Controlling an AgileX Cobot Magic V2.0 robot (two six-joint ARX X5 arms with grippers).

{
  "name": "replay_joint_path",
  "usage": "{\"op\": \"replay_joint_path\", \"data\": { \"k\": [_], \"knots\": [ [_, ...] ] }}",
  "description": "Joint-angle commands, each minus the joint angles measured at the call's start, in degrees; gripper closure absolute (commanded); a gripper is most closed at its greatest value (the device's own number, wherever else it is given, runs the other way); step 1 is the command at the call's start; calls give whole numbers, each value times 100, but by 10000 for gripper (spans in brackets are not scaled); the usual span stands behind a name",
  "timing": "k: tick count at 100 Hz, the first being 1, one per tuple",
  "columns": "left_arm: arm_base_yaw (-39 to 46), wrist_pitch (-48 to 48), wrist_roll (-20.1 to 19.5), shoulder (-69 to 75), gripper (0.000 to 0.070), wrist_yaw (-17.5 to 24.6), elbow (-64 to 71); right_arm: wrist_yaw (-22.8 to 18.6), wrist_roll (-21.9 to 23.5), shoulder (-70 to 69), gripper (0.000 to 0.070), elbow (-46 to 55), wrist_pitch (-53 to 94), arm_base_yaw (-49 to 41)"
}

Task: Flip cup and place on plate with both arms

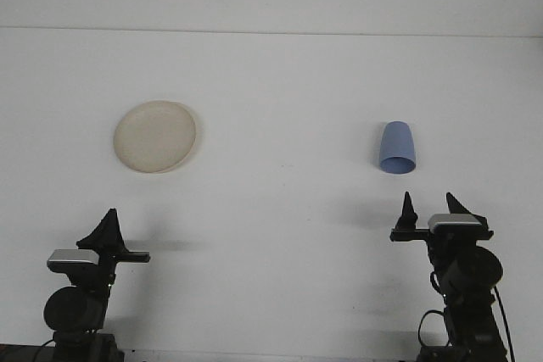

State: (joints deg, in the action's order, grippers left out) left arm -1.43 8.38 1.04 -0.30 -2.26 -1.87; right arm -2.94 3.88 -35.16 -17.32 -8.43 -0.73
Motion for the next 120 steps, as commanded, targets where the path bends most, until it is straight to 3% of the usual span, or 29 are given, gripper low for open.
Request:
{"op": "replay_joint_path", "data": {
  "k": [1, 28, 53, 83, 109, 113, 120],
  "knots": [
    [-13, 68, 28, 7, 687, -11, 105, 22, -428, -514, 126, -39, -446, 0],
    [-13, 68, 28, 7, 687, -11, 105, 39, -1010, -2684, 126, -39, -2411, 28],
    [-13, 68, 26, 7, 687, -11, 105, 35, -1185, -4577, 127, -160, -4350, 280],
    [-13, 68, 26, 7, 687, -11, 105, -33, -1187, -6380, 127, -1331, -4562, 529],
    [-13, 68, 26, 7, 687, -11, 105, -179, -1185, -7025, 130, -2026, -4559, 564],
    [-13, 70, 28, 7, 687, -11, 105, -181, -1187, -7034, 163, -2052, -4557, 564],
    [-13, 68, 26, 7, 687, -11, 105, -227, -1185, -7034, 298, -2070, -4562, 564]
  ]
}}
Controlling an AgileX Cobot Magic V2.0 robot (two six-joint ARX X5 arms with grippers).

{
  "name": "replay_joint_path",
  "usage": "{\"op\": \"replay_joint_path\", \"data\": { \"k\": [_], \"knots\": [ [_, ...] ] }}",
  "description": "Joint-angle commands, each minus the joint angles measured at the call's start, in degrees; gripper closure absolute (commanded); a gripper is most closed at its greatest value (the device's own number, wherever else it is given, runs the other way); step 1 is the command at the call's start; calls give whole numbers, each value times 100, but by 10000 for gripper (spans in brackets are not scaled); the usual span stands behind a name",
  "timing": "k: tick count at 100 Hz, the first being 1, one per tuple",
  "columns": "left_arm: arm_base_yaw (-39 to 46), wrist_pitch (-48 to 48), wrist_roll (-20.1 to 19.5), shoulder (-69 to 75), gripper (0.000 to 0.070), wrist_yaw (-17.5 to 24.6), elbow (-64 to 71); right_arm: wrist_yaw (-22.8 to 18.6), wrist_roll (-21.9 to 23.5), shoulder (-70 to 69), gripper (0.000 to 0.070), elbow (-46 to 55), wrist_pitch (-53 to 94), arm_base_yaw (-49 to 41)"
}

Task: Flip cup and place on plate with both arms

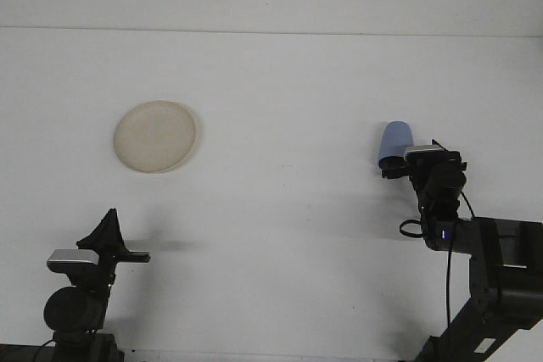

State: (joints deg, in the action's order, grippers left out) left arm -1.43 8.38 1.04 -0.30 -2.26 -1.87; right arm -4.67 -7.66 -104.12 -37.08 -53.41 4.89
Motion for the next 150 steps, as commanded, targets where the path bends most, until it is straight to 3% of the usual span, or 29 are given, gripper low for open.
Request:
{"op": "replay_joint_path", "data": {
  "k": [1, 16, 39, 56, 94, 111, 128, 150],
  "knots": [
    [-13, 68, 28, 7, 687, -11, 105, -66, -33, -138, 324, -94, -63, 2],
    [-13, 68, 28, 7, 687, -11, 105, -356, -28, -138, 698, -94, -31, 2],
    [-13, 68, 26, 7, 687, -11, 105, -680, 52, 39, 700, -94, -42, -7],
    [-13, 68, 28, 7, 687, -11, 105, -732, 481, 669, 700, -94, 365, -7],
    [-13, 68, 26, 7, 687, -11, 105, -782, 1974, 3628, 700, -94, 3462, -232],
    [-13, 68, 31, 7, 688, -11, 105, -1191, 2304, 4752, 700, -195, 5042, -741],
    [-13, 70, 28, 7, 688, -11, 105, -1543, 2308, 4951, 700, -883, 7055, -1523],
    [-13, 70, 31, 7, 687, -11, 105, -1646, 1823, 4151, 700, -2330, 9449, -2780]
  ]
}}
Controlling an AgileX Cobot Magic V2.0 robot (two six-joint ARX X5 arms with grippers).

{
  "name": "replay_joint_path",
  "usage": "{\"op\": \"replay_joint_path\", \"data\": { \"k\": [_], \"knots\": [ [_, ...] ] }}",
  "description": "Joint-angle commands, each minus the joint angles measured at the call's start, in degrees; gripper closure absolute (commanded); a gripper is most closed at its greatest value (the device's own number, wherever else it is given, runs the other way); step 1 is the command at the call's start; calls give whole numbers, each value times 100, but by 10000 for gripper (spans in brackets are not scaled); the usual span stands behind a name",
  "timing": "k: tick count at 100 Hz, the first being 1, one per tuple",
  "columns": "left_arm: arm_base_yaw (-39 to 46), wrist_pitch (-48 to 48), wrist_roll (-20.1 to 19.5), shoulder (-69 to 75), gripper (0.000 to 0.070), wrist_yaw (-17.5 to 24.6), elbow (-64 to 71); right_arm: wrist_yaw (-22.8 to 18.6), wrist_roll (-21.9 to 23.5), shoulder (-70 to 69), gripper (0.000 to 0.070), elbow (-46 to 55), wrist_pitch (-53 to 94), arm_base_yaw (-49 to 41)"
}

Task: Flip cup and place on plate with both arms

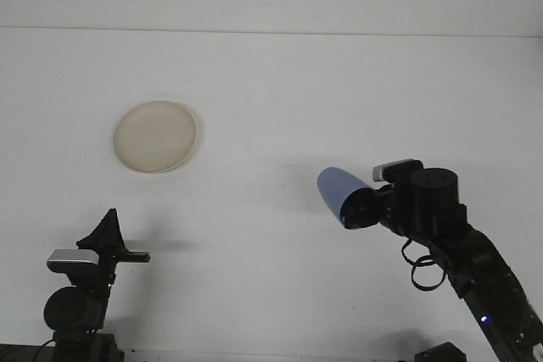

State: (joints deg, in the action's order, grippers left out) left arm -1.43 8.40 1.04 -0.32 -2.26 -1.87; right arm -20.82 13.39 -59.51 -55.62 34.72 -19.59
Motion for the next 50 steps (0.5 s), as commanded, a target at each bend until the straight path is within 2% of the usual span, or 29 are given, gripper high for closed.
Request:
{"op": "replay_joint_path", "data": {
  "k": [1, 15, 34, 50],
  "knots": [
    [-13, 68, 33, 9, 687, -11, 105, -24, -310, -361, 700, -542, 737, -383],
    [-13, 70, 52, 9, 687, -11, 105, 101, -732, -1228, 700, -1517, 2013, -1143],
    [-13, 59, 162, 9, 687, -11, 105, 894, -1180, -2500, 700, -2747, 3213, -1952],
    [-13, 63, 164, 9, 688, -11, 105, 1198, -1447, -3582, 700, -3665, 4057, -2337]
  ]
}}
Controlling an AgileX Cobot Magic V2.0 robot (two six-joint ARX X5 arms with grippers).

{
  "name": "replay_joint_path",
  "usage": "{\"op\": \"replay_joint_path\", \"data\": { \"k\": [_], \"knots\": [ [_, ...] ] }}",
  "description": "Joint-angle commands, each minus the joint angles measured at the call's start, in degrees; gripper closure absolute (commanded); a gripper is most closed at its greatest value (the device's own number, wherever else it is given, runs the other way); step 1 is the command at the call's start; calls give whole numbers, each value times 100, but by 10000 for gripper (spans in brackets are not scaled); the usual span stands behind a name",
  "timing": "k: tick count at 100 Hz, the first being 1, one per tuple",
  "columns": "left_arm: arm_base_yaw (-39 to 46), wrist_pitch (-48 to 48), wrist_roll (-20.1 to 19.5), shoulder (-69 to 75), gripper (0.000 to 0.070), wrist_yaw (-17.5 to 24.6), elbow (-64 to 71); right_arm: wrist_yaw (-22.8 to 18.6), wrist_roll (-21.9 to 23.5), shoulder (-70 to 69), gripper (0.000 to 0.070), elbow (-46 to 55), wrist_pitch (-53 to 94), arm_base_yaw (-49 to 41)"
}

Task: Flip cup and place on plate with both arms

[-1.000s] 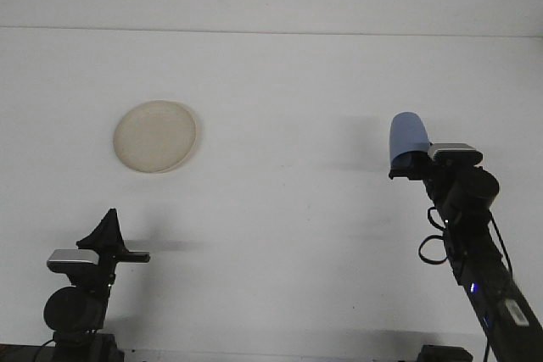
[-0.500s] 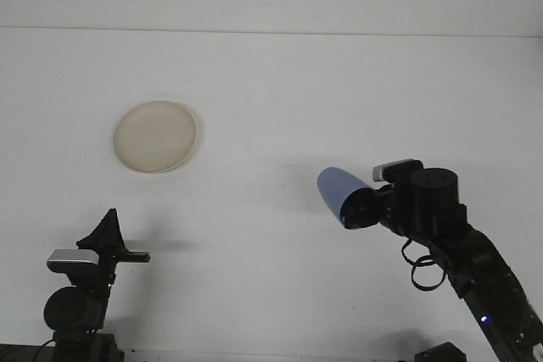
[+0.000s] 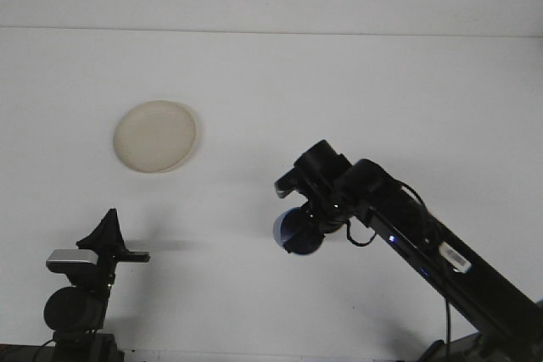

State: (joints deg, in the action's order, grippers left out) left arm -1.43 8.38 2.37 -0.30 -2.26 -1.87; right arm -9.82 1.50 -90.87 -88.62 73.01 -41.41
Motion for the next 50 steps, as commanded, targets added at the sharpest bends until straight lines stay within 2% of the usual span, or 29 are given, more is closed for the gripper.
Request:
{"op": "replay_joint_path", "data": {
  "k": [1, 17, 50],
  "knots": [
    [-13, 66, 31, 7, 688, -11, 105, 114, -273, -509, 700, -411, 269, -177],
    [-13, 66, 31, 7, 688, -11, 105, 258, -402, -1316, 700, -903, 520, -450],
    [-13, 68, 31, 7, 688, -9, 105, 282, -452, -2026, 700, -931, 455, -662]
  ]
}}
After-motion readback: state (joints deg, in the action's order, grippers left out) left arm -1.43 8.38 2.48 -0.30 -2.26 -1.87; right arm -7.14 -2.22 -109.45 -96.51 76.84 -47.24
